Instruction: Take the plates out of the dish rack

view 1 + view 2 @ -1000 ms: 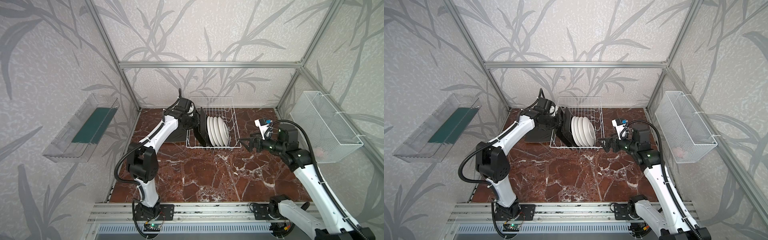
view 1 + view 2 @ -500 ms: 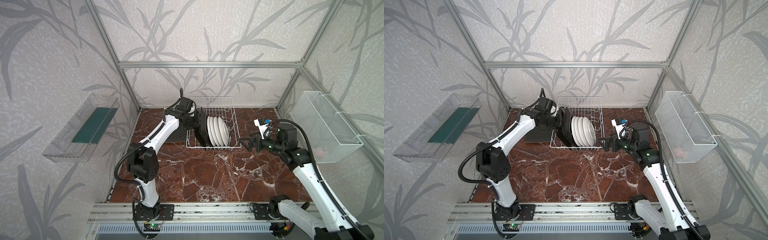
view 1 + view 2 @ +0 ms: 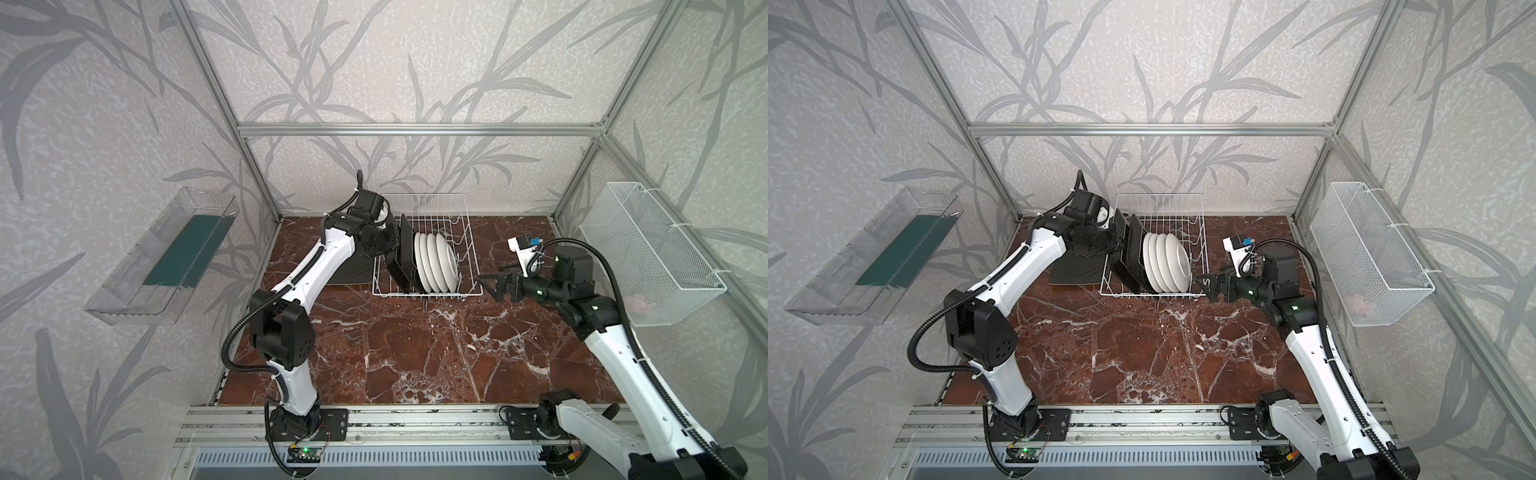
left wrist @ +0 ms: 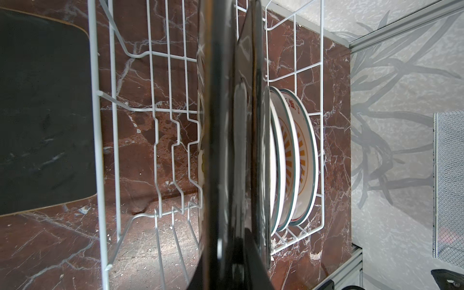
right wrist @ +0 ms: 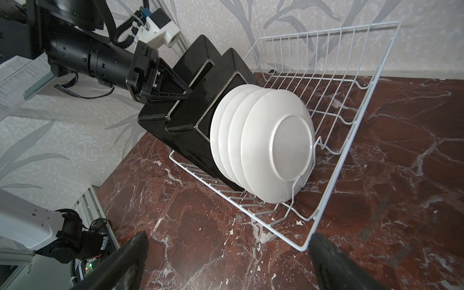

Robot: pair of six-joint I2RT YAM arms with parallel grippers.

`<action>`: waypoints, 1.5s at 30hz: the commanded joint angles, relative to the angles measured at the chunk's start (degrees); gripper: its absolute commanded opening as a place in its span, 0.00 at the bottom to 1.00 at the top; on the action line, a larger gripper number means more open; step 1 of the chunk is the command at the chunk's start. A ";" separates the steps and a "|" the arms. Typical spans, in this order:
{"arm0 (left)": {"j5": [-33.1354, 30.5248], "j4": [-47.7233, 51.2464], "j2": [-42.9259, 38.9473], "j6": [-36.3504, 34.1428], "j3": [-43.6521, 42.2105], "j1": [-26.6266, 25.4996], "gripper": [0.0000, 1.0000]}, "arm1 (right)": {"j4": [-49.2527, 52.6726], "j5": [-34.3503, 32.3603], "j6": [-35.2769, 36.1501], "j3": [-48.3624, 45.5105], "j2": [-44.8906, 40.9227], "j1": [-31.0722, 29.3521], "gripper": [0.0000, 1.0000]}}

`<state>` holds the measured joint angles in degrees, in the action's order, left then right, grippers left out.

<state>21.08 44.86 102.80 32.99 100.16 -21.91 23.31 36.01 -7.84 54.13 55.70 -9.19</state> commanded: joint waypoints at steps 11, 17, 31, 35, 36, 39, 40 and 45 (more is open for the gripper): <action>-0.72 -5.44 -9.05 -1.70 4.49 -0.33 0.00 | -2.13 0.25 -1.79 0.27 0.38 -0.25 0.99; -2.92 -2.56 -9.07 -4.11 7.80 -0.24 0.00 | -1.67 0.25 -2.04 0.10 -0.55 -0.21 0.99; -6.64 0.64 -9.90 -7.89 12.47 -0.32 0.00 | -1.53 0.45 -2.62 0.20 -1.56 -0.21 0.99; -8.55 0.96 -10.00 -9.48 14.14 -0.30 0.00 | -1.64 0.50 -2.71 0.19 -1.83 -0.21 0.99; -9.01 1.46 -9.92 -10.19 15.09 -0.32 0.00 | -1.56 0.55 -2.74 0.23 -1.83 -0.21 0.99; -10.85 2.67 -9.55 -12.23 17.83 -0.25 0.00 | -1.43 0.80 -2.90 0.41 -1.83 -0.21 0.99; -11.38 2.90 -9.68 -12.94 18.48 -0.31 0.00 | -1.43 0.90 -2.95 0.50 -1.83 -0.21 0.99; -12.13 -0.74 -12.15 -18.68 17.37 -0.39 0.00 | -1.61 1.36 -3.87 1.17 -1.27 -0.22 0.99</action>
<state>10.24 53.04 96.49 19.29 115.39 -22.02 22.33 36.10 -10.72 54.15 54.72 -9.17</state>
